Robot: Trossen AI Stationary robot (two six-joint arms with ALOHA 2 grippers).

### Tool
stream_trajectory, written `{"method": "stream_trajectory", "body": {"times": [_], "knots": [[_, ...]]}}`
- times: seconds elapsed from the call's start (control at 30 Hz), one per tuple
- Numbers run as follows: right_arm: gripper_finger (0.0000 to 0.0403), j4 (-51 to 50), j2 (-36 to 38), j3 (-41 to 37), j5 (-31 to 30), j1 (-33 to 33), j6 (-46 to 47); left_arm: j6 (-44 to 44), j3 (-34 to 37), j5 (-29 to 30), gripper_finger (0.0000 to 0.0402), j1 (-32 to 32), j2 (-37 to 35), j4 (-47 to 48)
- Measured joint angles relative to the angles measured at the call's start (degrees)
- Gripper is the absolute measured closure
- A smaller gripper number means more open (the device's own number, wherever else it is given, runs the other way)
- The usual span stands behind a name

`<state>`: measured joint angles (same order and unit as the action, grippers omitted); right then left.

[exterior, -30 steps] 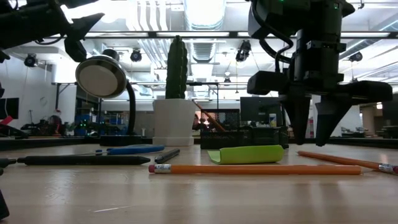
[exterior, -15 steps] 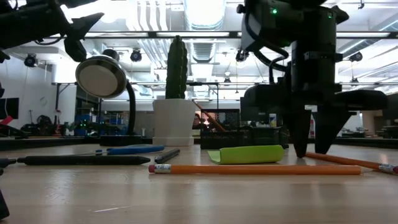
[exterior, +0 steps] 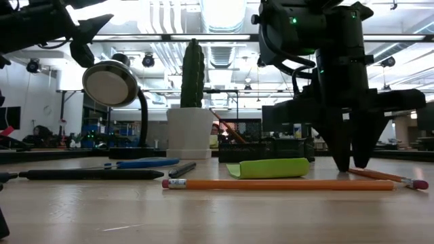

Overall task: Pick and place office supplies into organizer
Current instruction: Put the top pencil into the left section of the desk organizer

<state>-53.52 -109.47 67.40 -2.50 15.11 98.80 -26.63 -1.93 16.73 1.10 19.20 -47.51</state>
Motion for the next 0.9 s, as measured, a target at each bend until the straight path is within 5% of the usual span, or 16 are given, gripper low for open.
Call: {"method": "stream_trajectory", "body": {"times": [0.9], "knots": [[0.0362, 4.4, -1.1, -0.9, 10.1, 0.0, -5.0, 0.0, 0.0, 0.0, 0.0272, 0.0, 0.0, 0.0]]}}
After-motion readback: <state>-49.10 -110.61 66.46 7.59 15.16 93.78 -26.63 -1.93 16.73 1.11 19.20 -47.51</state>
